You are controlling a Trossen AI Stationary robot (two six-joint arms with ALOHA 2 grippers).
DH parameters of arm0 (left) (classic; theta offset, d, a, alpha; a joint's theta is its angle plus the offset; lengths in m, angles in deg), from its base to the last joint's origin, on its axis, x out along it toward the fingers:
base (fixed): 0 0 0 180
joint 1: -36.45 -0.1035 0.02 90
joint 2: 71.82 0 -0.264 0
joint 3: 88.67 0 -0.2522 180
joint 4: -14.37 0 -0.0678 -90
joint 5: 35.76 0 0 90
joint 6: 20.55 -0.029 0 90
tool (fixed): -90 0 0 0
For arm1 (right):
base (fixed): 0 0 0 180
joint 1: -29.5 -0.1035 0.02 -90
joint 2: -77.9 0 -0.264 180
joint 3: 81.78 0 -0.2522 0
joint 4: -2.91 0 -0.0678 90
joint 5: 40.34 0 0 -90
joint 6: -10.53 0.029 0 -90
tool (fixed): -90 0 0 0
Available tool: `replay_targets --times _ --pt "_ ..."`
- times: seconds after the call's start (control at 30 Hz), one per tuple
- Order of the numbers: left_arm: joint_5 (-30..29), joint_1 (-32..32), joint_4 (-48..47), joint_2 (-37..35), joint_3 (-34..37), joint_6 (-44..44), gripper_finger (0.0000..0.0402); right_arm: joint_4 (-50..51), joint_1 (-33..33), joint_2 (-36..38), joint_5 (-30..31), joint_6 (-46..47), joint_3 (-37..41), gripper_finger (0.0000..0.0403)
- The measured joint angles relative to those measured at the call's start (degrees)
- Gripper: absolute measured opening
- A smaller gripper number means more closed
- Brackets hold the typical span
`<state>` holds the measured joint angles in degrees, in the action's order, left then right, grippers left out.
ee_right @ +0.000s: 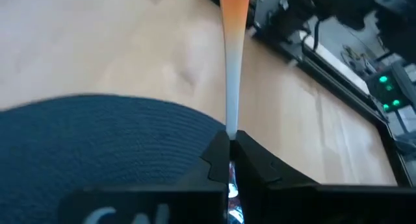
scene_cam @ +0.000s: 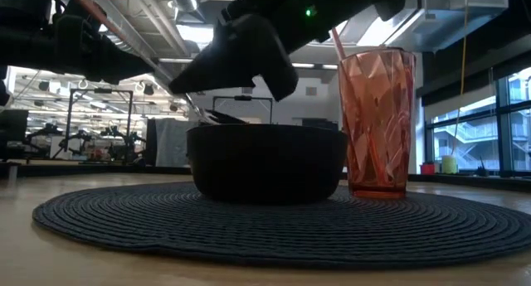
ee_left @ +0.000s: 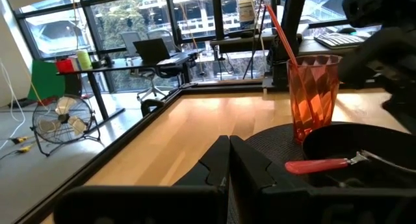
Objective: Pick & Place Utensil
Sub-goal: Put the orange spoon into the black bowl
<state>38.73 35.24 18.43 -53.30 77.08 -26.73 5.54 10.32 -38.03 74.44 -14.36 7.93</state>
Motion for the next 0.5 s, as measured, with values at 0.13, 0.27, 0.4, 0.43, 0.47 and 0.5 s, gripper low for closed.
replay_targets --times 0.13,0.27,0.4,0.43,0.47,0.5 --pt "0.0 0.0 0.0 0.0 0.0 0.0 0.0004 1.6 0.4 0.0 1.3 1.1 0.0 0.001" --pt "0.0 0.0 0.0 0.0 0.0 -0.1 0.0004 3.4 0.7 0.0 1.6 3.7 0.0 0.001" --pt "0.0 0.0 0.0 0.0 0.0 -0.1 0.0004 3.9 0.8 0.0 0.3 5.5 0.0 0.001" --pt "0.0 0.0 0.0 0.0 0.0 -0.1 0.0004 3.9 0.8 0.0 -0.4 5.8 0.0 0.001" --pt "0.0 0.0 0.0 0.0 0.0 -0.1 0.0004 3.9 0.8 0.0 -0.7 6.0 0.0 0.001" --pt "0.0 0.0 0.0 0.0 0.0 -0.1 0.0004 3.9 0.8 0.0 -0.9 6.1 0.0 0.001"
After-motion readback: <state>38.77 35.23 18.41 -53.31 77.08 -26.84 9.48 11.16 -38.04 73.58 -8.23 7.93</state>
